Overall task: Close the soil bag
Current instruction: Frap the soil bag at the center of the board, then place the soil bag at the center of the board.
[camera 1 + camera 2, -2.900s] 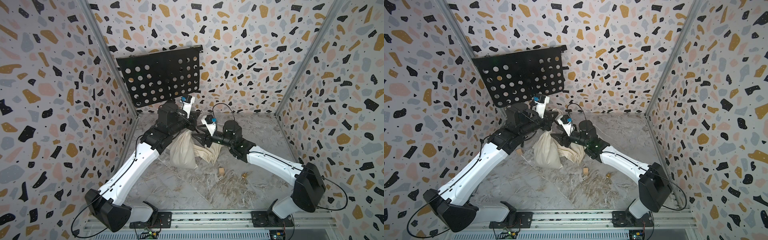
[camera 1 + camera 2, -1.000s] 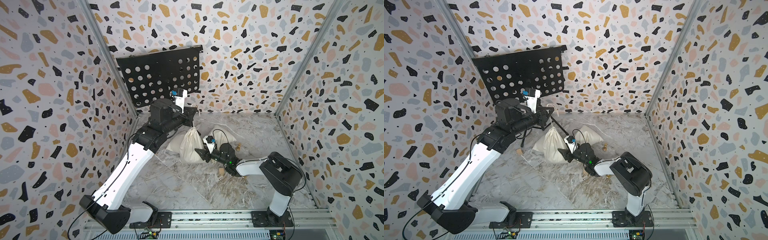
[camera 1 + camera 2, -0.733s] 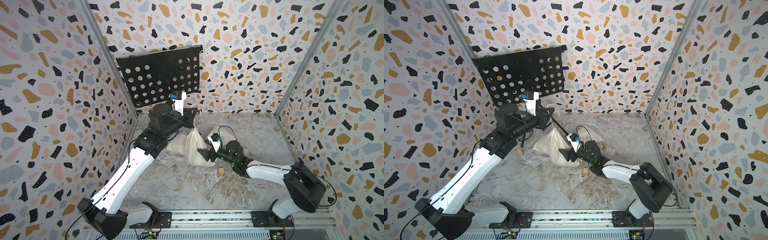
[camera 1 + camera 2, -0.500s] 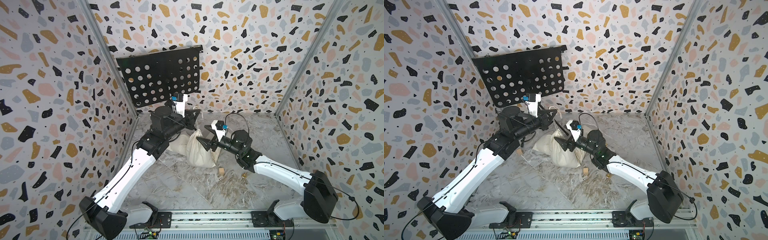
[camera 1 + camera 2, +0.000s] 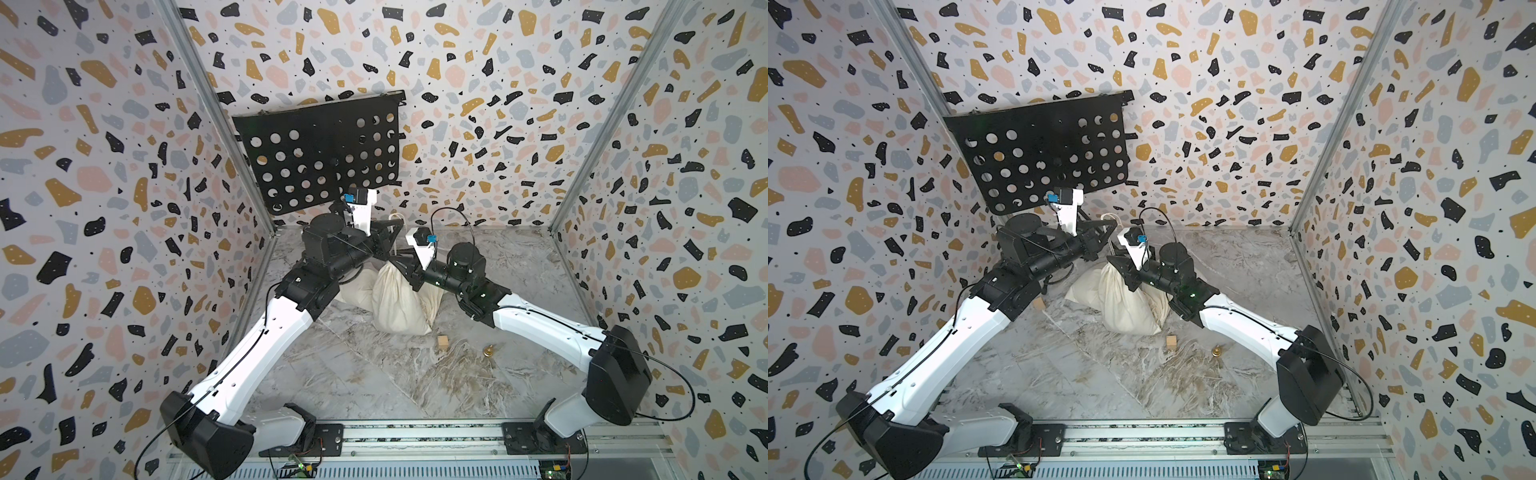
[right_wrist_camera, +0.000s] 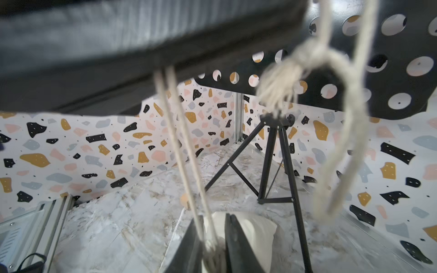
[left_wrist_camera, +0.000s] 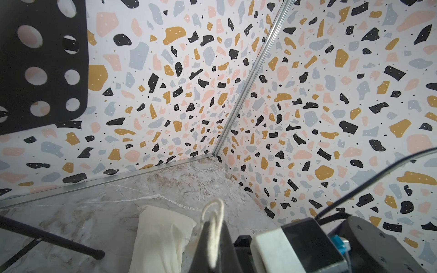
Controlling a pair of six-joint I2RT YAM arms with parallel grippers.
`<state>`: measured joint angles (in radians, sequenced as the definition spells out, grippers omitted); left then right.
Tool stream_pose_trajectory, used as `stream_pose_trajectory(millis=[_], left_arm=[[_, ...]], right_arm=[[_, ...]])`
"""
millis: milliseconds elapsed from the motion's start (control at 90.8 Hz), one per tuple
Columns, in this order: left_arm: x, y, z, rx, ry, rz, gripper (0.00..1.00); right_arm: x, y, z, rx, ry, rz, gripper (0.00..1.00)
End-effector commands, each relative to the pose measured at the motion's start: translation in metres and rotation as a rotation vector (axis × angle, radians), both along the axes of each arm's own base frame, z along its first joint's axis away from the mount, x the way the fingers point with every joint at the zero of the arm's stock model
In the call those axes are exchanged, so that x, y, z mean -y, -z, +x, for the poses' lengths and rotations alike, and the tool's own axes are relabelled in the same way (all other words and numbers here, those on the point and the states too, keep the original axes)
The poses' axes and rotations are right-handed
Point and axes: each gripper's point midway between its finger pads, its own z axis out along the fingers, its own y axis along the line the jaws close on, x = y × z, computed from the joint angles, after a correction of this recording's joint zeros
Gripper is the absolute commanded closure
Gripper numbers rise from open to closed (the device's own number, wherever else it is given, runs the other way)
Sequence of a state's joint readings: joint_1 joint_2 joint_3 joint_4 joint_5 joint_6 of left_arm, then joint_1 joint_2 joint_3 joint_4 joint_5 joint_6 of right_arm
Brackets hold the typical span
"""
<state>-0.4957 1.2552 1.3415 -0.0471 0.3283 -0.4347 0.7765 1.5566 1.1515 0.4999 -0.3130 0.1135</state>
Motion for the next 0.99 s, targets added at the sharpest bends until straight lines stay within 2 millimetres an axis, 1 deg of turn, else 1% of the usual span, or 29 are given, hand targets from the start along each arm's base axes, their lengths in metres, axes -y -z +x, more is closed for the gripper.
stream_pose_trajectory(millis=[0,110,165,231,275,341,429,484,584,650,694,760,815,837,881,903,947,980], left_arm=[[-0.012,-0.110,-0.037,0.295,0.038,-0.165,1.00],[-0.022,-0.142,-0.048,0.371,0.016,-0.174,1.00],[-0.024,-0.157,-0.053,0.400,0.023,-0.173,1.00],[-0.024,-0.168,-0.054,0.415,0.028,-0.167,1.00],[-0.023,-0.173,-0.053,0.419,0.030,-0.166,1.00],[-0.024,-0.180,-0.054,0.431,0.025,-0.166,1.00],[-0.023,-0.181,-0.054,0.428,0.035,-0.162,1.00],[-0.020,-0.174,-0.052,0.408,0.045,-0.157,1.00],[-0.021,-0.145,-0.040,0.353,0.007,-0.124,1.00],[-0.026,-0.122,-0.033,0.323,-0.043,-0.084,1.00],[-0.032,-0.108,-0.030,0.300,-0.082,-0.048,1.00],[-0.048,-0.091,-0.029,0.277,-0.165,0.007,1.00],[-0.063,-0.081,-0.033,0.269,-0.235,0.044,1.00],[-0.071,-0.080,-0.036,0.272,-0.264,0.056,1.00],[-0.085,-0.072,-0.038,0.265,-0.328,0.099,1.00],[-0.093,-0.072,-0.042,0.272,-0.361,0.117,1.00],[-0.109,-0.057,-0.045,0.244,-0.427,0.186,1.00],[-0.124,-0.048,-0.047,0.228,-0.496,0.228,1.00]], right_arm=[[0.005,0.089,0.009,-0.156,0.058,-0.101,0.82],[0.017,0.167,0.009,-0.263,0.114,-0.180,0.83],[0.026,0.206,0.006,-0.308,0.144,-0.250,0.81],[0.040,0.248,0.004,-0.364,0.187,-0.329,0.79],[0.047,0.264,0.001,-0.389,0.197,-0.350,0.76],[0.050,0.274,-0.002,-0.400,0.194,-0.361,0.71],[0.045,0.268,-0.003,-0.388,0.172,-0.351,0.66],[0.042,0.258,-0.002,-0.373,0.162,-0.332,0.67],[0.036,0.237,-0.001,-0.347,0.136,-0.299,0.77],[0.030,0.216,-0.004,-0.332,0.102,-0.263,0.84],[0.025,0.201,-0.007,-0.320,0.077,-0.235,0.87],[0.013,0.180,-0.014,-0.306,0.027,-0.192,0.89],[-0.003,0.162,-0.025,-0.297,-0.033,-0.158,0.89],[-0.010,0.156,-0.029,-0.296,-0.056,-0.146,0.89],[-0.027,0.143,-0.041,-0.288,-0.115,-0.123,0.89],[-0.037,0.138,-0.048,-0.288,-0.148,-0.112,0.88],[-0.056,0.130,-0.062,-0.295,-0.216,-0.099,0.87],[-0.071,0.124,-0.075,-0.295,-0.273,-0.090,0.86]])
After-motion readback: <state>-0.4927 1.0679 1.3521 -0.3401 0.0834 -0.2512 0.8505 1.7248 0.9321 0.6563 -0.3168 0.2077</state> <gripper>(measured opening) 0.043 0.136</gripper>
